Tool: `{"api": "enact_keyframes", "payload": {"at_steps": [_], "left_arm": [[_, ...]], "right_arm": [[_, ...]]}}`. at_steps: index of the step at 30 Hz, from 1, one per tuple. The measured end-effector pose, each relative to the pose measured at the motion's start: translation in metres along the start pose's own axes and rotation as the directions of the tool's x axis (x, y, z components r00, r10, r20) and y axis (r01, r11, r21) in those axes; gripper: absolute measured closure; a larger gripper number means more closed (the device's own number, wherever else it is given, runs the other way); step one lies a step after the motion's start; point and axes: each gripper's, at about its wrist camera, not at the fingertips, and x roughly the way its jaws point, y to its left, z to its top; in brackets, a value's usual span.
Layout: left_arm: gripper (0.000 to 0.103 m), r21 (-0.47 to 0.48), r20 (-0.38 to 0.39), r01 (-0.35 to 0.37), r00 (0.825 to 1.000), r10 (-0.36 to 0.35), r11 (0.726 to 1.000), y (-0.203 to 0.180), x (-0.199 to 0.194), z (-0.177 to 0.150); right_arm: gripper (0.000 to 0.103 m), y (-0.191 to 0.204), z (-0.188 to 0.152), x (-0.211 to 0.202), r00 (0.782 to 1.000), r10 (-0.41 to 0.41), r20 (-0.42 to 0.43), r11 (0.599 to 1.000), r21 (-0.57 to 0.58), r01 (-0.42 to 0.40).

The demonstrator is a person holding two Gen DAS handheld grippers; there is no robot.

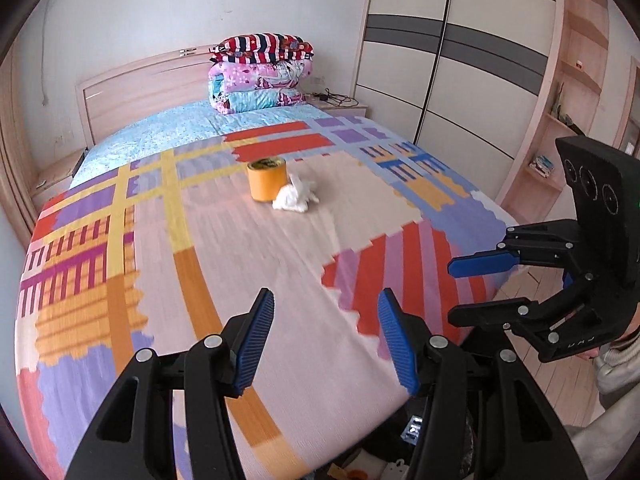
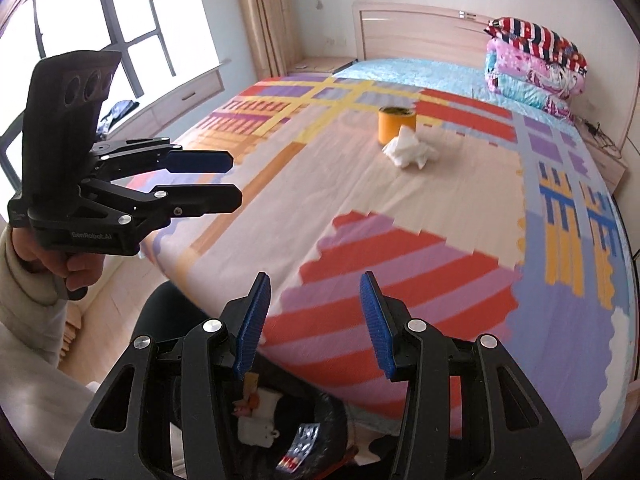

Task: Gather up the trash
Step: 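Move both tools back over the bed toward the yellow tape roll and white tissue, then grasp the yellow tape roll with the left tool while the right tool grasps the white tissue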

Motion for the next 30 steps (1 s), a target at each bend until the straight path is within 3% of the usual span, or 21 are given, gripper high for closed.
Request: {"api": "enact_keyframes", "payload": {"at_steps": [18,30], "left_arm": [[0.051,-0.026,0.000,-0.022,1.000,0.022,0.999,0.044,0.063,0.065],[0.051,-0.048,-0.036,0.019,0.999,-0.020,0.999,0.071,0.123,0.096]], "right_arm": [[0.048,-0.039,0.055,0.039,0.999,-0.048,0.012,0.999,0.012,0.048],[0.048,-0.068,0.088,0.088,0.998,-0.059,-0.024,0.997,0.039,0.060]]}}
